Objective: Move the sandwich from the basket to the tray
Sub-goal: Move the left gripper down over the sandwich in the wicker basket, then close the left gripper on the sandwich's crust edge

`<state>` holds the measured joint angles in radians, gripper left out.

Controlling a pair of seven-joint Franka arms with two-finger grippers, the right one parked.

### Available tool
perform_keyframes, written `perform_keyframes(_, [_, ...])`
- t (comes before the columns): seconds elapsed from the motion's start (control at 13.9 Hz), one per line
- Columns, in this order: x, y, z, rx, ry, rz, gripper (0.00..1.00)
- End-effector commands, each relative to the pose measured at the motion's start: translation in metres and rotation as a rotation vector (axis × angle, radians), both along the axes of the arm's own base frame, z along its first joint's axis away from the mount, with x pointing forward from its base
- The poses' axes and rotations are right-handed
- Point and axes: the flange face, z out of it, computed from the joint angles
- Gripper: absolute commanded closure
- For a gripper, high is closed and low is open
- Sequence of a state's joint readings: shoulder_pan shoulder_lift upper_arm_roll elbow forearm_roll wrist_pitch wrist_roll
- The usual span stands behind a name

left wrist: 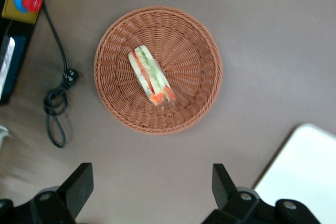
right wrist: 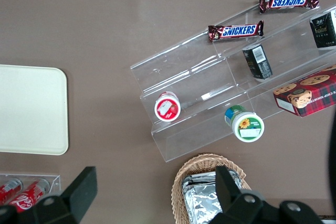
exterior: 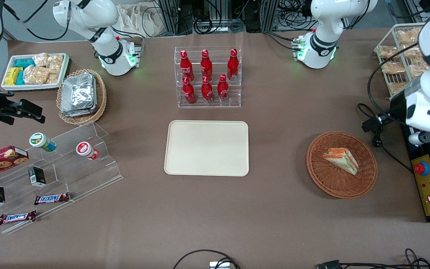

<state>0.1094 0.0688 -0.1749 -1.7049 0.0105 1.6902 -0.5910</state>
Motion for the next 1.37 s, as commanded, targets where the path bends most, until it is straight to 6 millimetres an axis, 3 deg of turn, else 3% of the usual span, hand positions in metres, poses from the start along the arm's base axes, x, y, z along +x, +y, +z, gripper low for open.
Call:
perform_keyframes(0.0, [-0.001, 0.028, -0.06, 0.043, 0.056, 0.174, 0.0])
perform_keyframes(0.36, [0.01, 0.033, -0.166, 0.082, 0.029, 0.348, 0.0])
perform_keyframes(0.58, [-0.005, 0.029, -0.219, 0.102, -0.039, 0.413, 0.0])
perform_keyframes(0.72, [-0.011, 0.028, -0.243, 0.095, -0.045, 0.424, 0.0])
perform_keyframes(1.08, [-0.01, 0.019, -0.277, 0.08, -0.057, 0.425, 0.0])
perform_keyframes(1.15, [-0.01, 0.018, -0.279, 0.075, -0.064, 0.427, 0.09])
perform_keyframes(1.23, [-0.01, 0.017, -0.281, 0.075, -0.065, 0.441, 0.43])
perform_keyframes(1.3, [-0.009, 0.017, -0.282, 0.078, -0.068, 0.429, 0.91])
